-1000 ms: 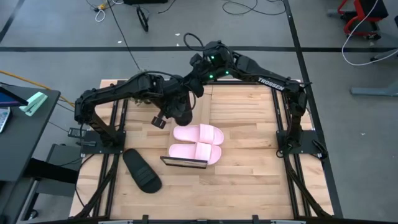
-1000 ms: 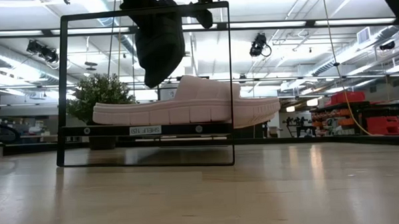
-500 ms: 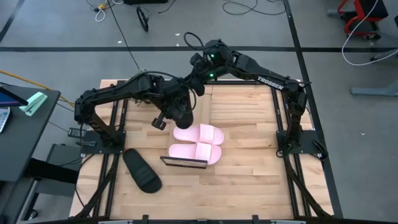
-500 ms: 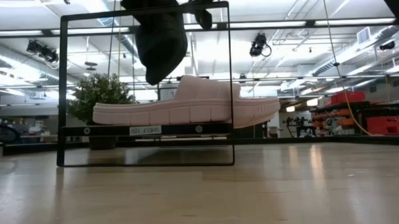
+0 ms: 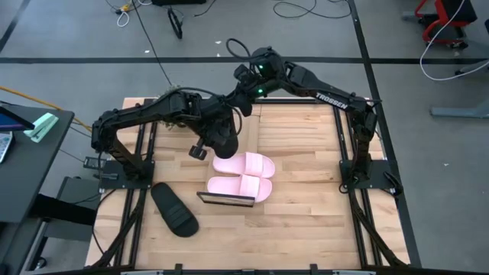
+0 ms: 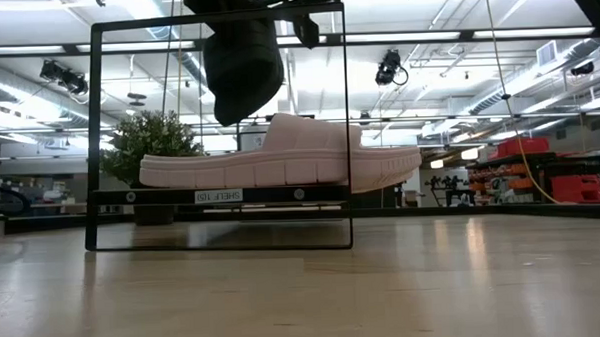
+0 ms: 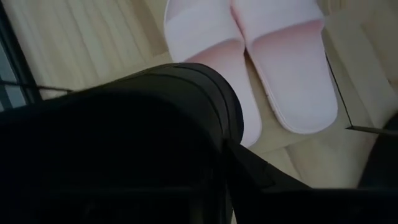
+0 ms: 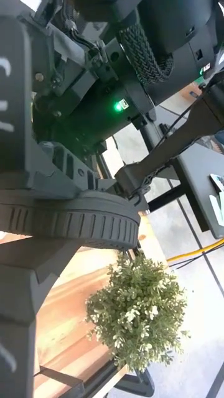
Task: Pick and place slides into the shelf
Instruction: Put the top black slide on the shelf
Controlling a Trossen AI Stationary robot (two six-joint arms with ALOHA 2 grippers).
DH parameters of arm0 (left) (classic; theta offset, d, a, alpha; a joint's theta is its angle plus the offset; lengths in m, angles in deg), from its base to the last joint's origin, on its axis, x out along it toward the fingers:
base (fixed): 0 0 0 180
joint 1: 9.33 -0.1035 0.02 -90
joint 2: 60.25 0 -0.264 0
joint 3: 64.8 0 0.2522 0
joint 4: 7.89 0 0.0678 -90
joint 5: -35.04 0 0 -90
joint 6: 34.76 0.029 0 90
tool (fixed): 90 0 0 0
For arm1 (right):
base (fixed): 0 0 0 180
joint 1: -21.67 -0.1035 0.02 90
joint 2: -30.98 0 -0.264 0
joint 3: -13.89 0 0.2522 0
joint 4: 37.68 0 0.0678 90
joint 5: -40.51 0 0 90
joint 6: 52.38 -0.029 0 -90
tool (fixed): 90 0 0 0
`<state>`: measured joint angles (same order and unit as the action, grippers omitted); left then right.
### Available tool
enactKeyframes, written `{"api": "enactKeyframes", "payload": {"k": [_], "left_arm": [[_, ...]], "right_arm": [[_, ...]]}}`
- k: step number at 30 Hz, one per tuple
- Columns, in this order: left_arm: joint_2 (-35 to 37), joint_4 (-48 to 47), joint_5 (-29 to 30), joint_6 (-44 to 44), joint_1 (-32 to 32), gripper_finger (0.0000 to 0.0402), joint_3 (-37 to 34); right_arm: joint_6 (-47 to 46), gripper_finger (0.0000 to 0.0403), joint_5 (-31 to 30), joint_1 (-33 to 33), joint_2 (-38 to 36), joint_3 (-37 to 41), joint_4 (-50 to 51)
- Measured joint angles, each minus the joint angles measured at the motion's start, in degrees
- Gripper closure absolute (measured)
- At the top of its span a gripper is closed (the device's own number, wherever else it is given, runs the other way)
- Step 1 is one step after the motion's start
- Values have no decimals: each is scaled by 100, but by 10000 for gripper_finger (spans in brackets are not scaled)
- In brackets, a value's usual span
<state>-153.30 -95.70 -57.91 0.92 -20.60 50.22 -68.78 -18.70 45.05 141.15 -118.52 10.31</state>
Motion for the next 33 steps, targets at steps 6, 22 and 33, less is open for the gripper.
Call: {"api": "enactKeyframes", "payload": {"k": [6,22,33], "left_arm": [[9,-90,206,-307,-20,353,0],[248,-257,1169,-656,-28,349,11],[496,-17,1518,-702,-107,338,6]], "right_arm": [[-34,330,-3,152,0,0,14],[-181,331,-664,443,-193,0,26],[-262,333,-897,472,-301,0,102]]}}
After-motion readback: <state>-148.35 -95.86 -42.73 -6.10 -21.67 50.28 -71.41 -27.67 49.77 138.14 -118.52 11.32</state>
